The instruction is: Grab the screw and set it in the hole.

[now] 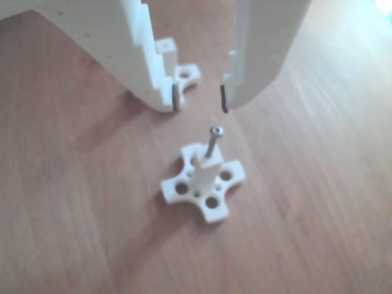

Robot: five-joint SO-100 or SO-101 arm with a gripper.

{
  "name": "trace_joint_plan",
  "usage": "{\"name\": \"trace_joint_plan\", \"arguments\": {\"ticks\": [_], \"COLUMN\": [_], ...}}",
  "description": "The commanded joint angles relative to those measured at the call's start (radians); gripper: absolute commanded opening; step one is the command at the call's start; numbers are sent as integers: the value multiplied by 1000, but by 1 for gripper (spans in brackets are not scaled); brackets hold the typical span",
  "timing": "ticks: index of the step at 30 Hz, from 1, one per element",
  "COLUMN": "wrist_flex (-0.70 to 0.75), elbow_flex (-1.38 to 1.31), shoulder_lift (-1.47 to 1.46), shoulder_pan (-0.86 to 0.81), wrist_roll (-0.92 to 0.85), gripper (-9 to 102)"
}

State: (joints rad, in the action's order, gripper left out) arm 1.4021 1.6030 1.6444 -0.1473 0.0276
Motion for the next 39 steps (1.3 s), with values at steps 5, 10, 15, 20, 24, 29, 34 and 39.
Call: {"name": "trace_joint_plan", "arguments": {"ticks": [5, 10, 15, 20, 24, 29, 34, 39], "wrist_flex": [0, -2, -3, -5, -6, -8, -9, -9], "elbow_flex": [-110, -120, -127, -129, -132, -137, -140, -141], "shoulder_lift": [-5, -28, -40, -52, -61, -71, -81, -89], "shoulder_pan": [3, 5, 5, 5, 5, 5, 6, 8], "wrist_roll": [-3, -3, -3, -3, -3, -3, -3, -3], "gripper": [14, 15, 15, 15, 15, 15, 15, 15]}}
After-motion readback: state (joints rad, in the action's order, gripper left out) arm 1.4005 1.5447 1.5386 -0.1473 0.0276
